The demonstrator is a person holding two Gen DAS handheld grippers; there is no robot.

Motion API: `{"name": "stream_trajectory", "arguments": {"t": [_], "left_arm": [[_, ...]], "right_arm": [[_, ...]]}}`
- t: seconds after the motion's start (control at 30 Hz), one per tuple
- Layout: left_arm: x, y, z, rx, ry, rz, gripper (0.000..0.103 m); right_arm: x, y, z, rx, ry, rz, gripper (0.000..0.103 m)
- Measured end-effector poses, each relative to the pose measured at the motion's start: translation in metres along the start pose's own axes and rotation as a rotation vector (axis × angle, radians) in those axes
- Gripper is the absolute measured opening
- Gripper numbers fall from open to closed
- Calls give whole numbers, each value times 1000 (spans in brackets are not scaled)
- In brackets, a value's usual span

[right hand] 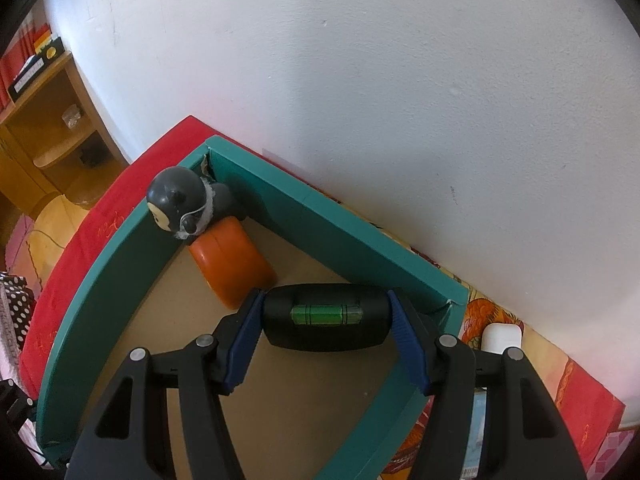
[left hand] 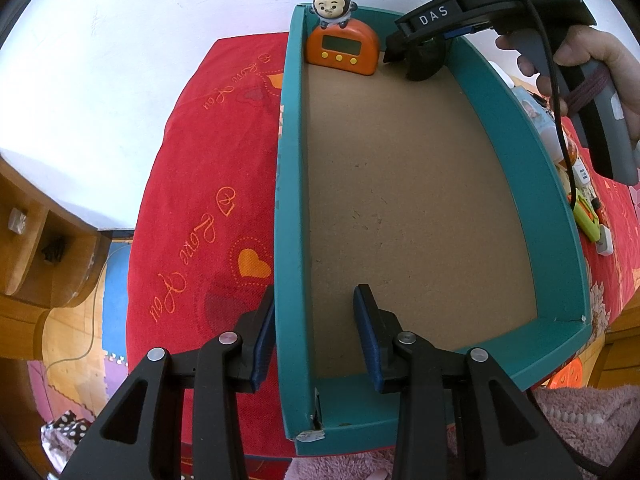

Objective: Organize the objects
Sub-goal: 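Carry the spirit level into the box beside the timer and release, then move the right gripper back over the green box cutter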

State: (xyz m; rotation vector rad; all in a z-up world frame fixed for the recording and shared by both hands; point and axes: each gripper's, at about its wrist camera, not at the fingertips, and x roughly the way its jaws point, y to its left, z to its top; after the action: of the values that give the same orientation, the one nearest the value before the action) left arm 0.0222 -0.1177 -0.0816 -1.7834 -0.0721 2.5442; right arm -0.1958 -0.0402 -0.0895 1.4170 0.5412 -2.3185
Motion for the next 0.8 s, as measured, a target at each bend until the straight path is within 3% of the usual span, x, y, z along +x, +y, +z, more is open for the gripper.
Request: {"name": "stream_trajectory", "arguments": {"t": [0.3, 0.8], "left_arm": [[0, 0, 0, 0, 0, 0, 37], [0, 0, 0, 2, -1, -3, 37]], "right_arm": [[-11, -3, -4, 18, -25, 14, 68], [-90, -29, -42, 121, -157, 96, 78]]}}
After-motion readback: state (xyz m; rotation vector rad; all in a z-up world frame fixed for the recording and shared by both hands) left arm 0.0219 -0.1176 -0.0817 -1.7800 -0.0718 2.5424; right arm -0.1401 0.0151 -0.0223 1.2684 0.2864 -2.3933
